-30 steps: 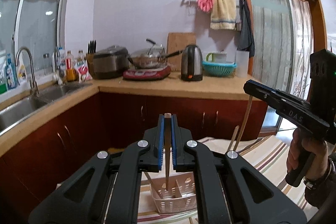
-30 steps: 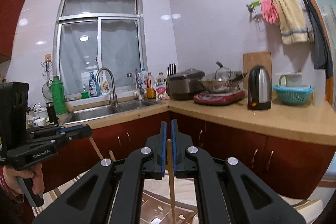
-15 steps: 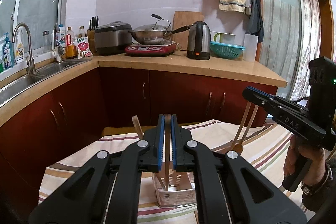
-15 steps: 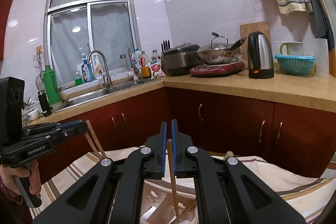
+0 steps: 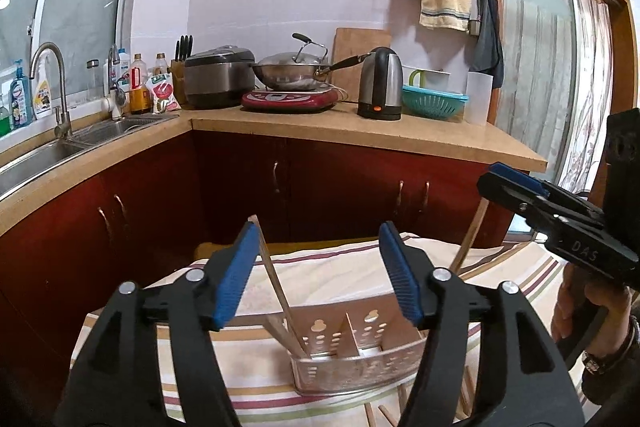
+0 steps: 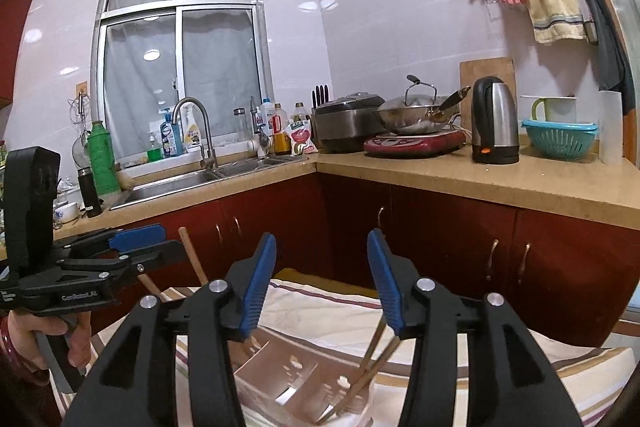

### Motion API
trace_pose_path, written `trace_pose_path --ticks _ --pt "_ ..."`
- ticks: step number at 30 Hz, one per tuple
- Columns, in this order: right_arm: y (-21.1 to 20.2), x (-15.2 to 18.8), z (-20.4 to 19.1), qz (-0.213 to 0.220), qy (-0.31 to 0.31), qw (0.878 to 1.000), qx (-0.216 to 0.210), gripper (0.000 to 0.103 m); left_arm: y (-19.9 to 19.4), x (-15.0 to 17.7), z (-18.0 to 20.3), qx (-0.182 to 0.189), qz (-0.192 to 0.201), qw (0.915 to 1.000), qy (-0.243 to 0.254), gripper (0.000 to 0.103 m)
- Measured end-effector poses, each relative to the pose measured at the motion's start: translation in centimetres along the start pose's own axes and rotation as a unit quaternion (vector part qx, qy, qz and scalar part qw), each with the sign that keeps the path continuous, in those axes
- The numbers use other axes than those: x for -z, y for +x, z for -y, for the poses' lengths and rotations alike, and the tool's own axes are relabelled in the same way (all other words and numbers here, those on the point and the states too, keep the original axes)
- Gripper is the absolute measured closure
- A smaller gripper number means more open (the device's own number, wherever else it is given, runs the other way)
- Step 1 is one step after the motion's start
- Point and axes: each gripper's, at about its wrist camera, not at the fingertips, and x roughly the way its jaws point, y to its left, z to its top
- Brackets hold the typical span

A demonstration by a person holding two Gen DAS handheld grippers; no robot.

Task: Organize utensils
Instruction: 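Open both tools to release the chopsticks into the caddy, then withdraw both tools from the caddy toward the loose chopsticks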

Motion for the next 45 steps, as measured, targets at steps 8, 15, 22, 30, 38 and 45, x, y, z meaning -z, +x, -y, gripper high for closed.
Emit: trace_pose_path --ticks 8,15,22,30,38,45 --pt "-5.9 3.0 -1.0 0.004 -0.026 0.999 0.042 0.045 -4.2 3.2 1.2 -0.013 0.011 0.9997 -0.016 0.026" --pt "-10.4 7.6 -1.3 -0.022 -0.028 0.997 0.075 0.045 -7.9 7.6 2.6 -0.042 0.000 0.9991 -0.013 0.020" --pt "-14.1 12.2 -1.6 -0.047 -0.027 0.994 0.096 0.045 -11.0 11.9 3.6 -0.063 -0.019 0.9978 -0.014 0.020" --pt "-17.5 17.4 -1.9 -0.071 -0.024 0.992 0.104 0.049 -14.1 17.0 5.5 -0.079 -0.028 0.9964 -0.008 0.020" --pt "-18.9 22.3 -2.9 -0.109 -0.026 0.991 0.079 0.059 -15.2 21.6 6.8 -0.083 -0.059 0.9945 -0.024 0.020" --pt "-18.1 25.2 -3.8 -0.150 -0.034 0.987 0.053 0.075 -15.3 23.6 7.8 -0.082 -0.078 0.9933 -0.023 0.020"
